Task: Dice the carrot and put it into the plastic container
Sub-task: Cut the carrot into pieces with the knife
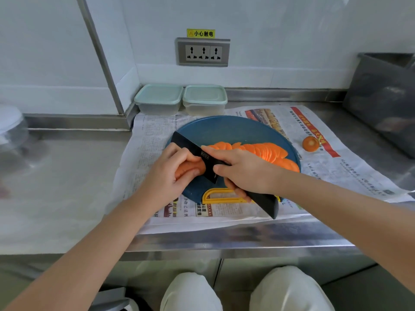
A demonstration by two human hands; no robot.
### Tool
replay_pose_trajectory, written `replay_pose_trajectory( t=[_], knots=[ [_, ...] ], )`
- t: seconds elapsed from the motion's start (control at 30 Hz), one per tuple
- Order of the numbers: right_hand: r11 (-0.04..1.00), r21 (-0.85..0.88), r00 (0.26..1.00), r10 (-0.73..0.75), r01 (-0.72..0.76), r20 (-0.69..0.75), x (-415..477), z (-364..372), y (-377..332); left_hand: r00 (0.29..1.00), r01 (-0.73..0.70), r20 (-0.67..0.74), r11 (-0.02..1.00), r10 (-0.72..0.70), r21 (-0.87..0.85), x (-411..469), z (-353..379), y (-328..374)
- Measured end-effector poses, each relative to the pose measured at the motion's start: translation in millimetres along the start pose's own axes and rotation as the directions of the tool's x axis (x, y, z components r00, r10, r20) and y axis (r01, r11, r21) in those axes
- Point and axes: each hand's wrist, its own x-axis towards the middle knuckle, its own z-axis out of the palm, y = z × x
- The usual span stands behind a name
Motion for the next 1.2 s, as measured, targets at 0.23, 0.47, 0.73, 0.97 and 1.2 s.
replay_pose_trajectory(
  t=[0.23, 0.47, 0.73, 0.97, 1.2],
  knots=[
    [0.999, 0.036, 1.000, -0.002, 0.002, 0.007, -14, -34, -9, 0.998, 0.055, 0.015, 0.998, -0.055, -0.009, 0, -2, 3],
    [1.000, -0.002, 0.999, -0.001, 0.001, 0.032, -14, -36, -10, 0.999, 0.031, 0.010, 0.999, -0.031, 0.014, 1, -1, 2],
    [1.000, -0.024, 0.998, 0.012, -0.011, 0.058, -12, -35, -13, 0.998, 0.053, 0.032, 0.998, -0.054, 0.029, 1, -1, 3],
    [0.999, -0.029, 0.997, 0.043, -0.042, 0.063, -1, -25, -11, 0.998, 0.044, 0.034, 0.999, -0.044, 0.012, 2, 1, 3],
    [0.988, -0.144, 0.998, -0.062, 0.058, -0.023, 5, 1, -9, 0.999, 0.033, 0.031, 0.999, -0.034, 0.003, 2, 1, 1]
  ],
)
